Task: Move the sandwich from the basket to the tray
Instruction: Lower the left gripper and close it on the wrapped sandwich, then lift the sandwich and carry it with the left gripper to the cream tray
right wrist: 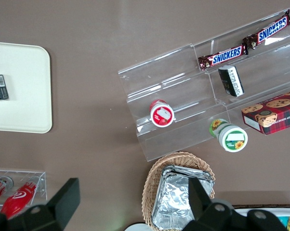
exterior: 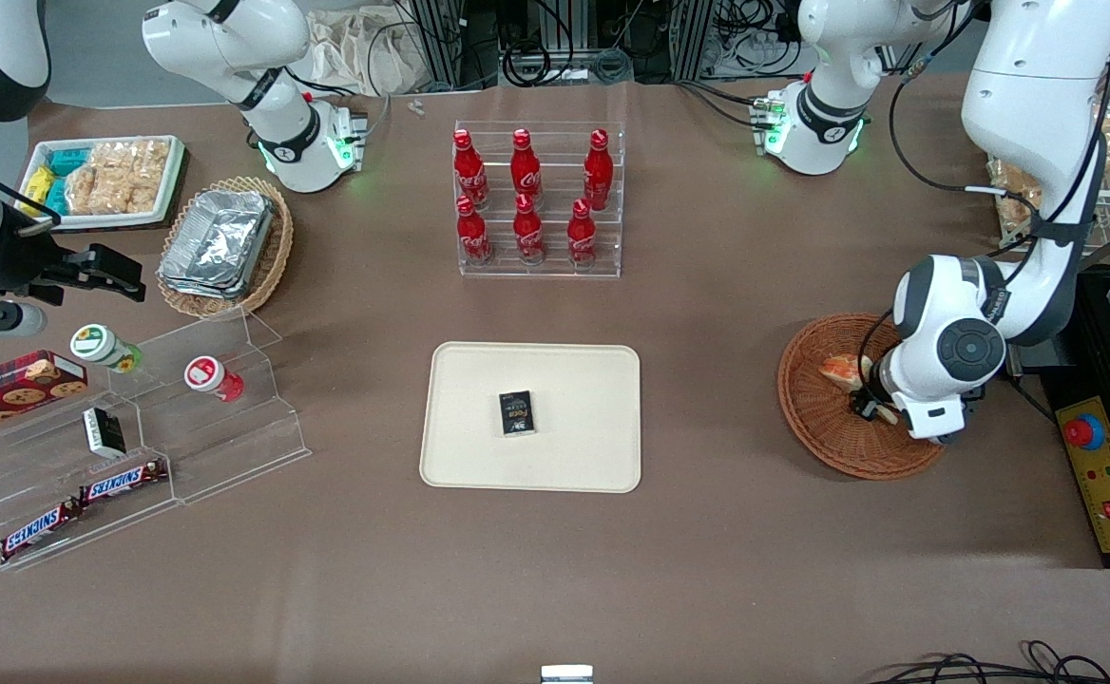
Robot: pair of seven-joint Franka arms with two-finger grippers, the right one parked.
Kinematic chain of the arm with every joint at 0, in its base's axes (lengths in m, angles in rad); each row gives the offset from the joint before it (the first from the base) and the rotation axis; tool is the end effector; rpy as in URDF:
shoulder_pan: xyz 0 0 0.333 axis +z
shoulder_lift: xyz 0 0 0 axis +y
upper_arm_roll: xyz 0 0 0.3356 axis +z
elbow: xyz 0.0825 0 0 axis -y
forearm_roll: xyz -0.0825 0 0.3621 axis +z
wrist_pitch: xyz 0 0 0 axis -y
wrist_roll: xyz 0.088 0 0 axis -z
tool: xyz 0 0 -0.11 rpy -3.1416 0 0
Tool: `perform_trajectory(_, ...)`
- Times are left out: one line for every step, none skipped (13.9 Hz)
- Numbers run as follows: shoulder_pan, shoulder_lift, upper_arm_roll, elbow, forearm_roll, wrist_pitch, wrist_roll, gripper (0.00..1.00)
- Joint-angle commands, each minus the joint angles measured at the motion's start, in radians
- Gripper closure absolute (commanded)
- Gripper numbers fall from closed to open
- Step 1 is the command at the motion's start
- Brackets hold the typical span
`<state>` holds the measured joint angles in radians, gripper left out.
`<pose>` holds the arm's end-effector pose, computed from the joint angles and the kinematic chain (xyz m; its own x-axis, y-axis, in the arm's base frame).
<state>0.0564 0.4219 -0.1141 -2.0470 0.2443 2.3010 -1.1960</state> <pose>0.5714 -0.0255 0.2521 0.5709 0.8202 0.0364 0.8088 -0.5543 -0.1963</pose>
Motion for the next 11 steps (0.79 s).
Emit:
perform_trajectory(-0.004,0.009,-0.003,0.034,0.021,-0.012,-0.022,1.00)
perform_trajectory(-0.003,0.002,-0.003,0.059,0.021,-0.029,-0.007,1.00)
perform_trajectory(-0.003,0.001,-0.003,0.108,0.012,-0.099,0.021,1.00)
perform_trajectory(-0.004,0.006,-0.006,0.178,0.007,-0.191,0.039,1.00)
perform_trajectory(-0.004,0.014,-0.024,0.248,-0.002,-0.260,0.042,1.00)
perform_trajectory(-0.003,0.018,-0.047,0.314,-0.035,-0.302,0.047,1.00)
perform_trajectory(-0.004,0.023,-0.056,0.368,-0.055,-0.322,0.047,1.00)
perform_trajectory(-0.004,0.024,-0.087,0.416,-0.056,-0.342,0.049,1.00)
perform_trajectory(-0.004,0.031,-0.120,0.459,-0.054,-0.359,0.071,1.00)
perform_trajectory(-0.004,0.031,-0.151,0.497,-0.054,-0.373,0.122,1.00)
perform_trajectory(-0.004,0.031,-0.194,0.528,-0.054,-0.380,0.188,1.00)
